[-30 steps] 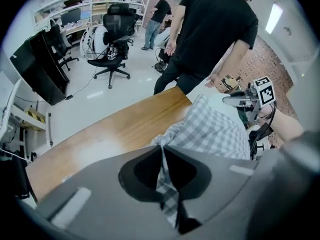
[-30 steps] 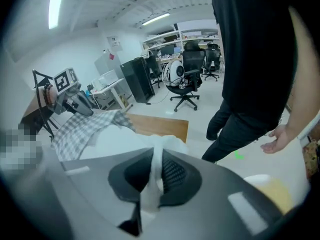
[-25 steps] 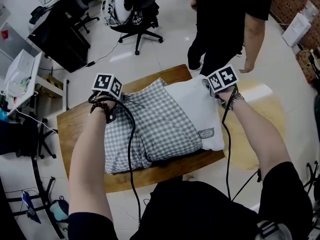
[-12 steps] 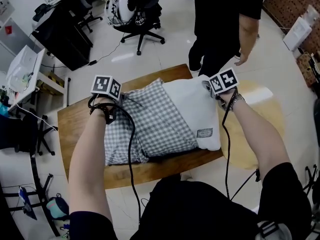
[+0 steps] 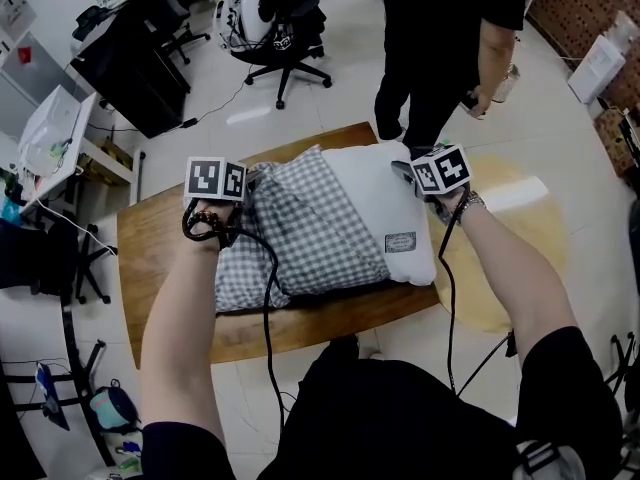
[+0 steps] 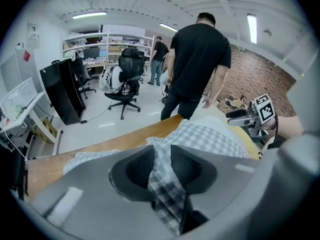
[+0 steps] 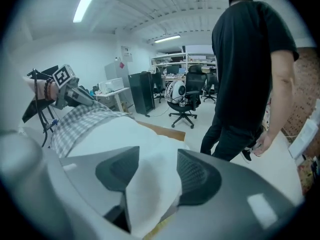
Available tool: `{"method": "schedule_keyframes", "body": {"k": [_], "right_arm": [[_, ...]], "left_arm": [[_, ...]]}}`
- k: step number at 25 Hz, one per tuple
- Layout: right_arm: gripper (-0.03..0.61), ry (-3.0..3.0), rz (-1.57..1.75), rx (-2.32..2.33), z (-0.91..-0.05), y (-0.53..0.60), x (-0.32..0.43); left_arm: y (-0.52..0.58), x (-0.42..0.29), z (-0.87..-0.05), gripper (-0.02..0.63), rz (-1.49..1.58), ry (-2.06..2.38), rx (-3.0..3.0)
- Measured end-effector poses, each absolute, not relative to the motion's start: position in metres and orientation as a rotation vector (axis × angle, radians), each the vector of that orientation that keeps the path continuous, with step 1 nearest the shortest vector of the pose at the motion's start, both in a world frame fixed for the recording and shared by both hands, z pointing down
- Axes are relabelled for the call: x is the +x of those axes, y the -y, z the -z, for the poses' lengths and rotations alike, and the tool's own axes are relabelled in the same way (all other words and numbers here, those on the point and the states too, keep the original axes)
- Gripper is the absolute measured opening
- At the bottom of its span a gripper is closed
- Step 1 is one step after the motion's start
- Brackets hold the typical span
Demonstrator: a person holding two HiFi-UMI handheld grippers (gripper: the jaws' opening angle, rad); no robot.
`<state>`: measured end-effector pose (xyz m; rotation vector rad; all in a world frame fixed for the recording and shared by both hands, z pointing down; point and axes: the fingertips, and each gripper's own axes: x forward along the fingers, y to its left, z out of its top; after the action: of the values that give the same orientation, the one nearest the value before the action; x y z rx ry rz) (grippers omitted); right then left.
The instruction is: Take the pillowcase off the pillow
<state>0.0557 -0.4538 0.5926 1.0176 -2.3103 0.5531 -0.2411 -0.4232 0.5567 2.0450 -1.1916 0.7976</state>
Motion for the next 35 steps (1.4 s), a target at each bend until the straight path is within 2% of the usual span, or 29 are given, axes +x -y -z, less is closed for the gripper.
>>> {"method": "schedule_keyframes", "body": {"k": [12,29,35], "right_arm": [[0.236,2.358,-0.435,0.905,-0.589,0.379,0.082],[0.241,2.318,-0.015,0.635,-0.617,0.247,0.047],[0.296,2.188,0.211,0.571,-0.653,0.223,0.046]], "left_arm": [[0.350,-0.194,-0.545,0.112,-0.742,1.302,2.050],[0.234,-0.144,-0.577,0.138,-0.635,1.390,2.085],[0.204,-0.120,-0.621,0.182,-0.553,1.370,2.037]]}}
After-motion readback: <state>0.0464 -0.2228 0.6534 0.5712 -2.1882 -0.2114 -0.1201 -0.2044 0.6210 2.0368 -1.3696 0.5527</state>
